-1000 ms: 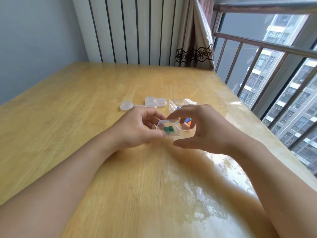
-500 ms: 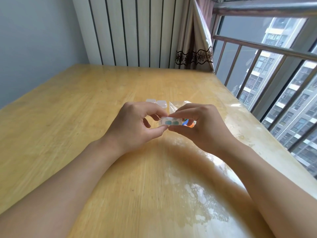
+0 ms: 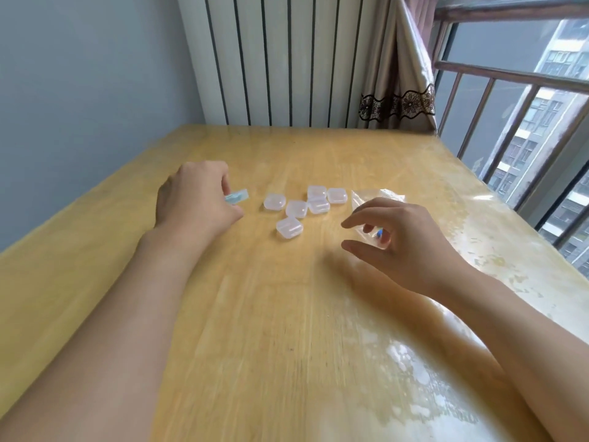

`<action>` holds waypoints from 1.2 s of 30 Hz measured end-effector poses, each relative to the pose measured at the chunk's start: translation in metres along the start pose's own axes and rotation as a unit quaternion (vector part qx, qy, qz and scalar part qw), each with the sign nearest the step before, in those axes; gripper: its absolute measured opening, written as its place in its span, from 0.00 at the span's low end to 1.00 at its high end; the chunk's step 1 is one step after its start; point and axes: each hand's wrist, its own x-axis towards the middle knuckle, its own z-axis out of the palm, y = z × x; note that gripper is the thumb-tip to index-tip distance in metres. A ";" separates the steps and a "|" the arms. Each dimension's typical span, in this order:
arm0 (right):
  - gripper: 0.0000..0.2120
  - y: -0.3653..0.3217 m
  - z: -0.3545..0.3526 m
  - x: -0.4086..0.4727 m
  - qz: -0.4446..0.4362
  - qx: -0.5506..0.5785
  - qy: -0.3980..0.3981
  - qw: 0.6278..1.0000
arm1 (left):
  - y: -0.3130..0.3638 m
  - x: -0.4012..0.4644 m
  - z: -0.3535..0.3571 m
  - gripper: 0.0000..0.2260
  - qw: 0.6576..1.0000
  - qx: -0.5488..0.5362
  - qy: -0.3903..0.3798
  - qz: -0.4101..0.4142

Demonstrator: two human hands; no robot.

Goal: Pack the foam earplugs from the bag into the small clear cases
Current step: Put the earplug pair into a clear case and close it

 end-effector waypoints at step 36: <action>0.04 -0.004 -0.032 -0.003 0.094 0.113 -0.016 0.989 | 0.086 -0.063 0.051 0.11 0.754 -0.582 -0.305 0.019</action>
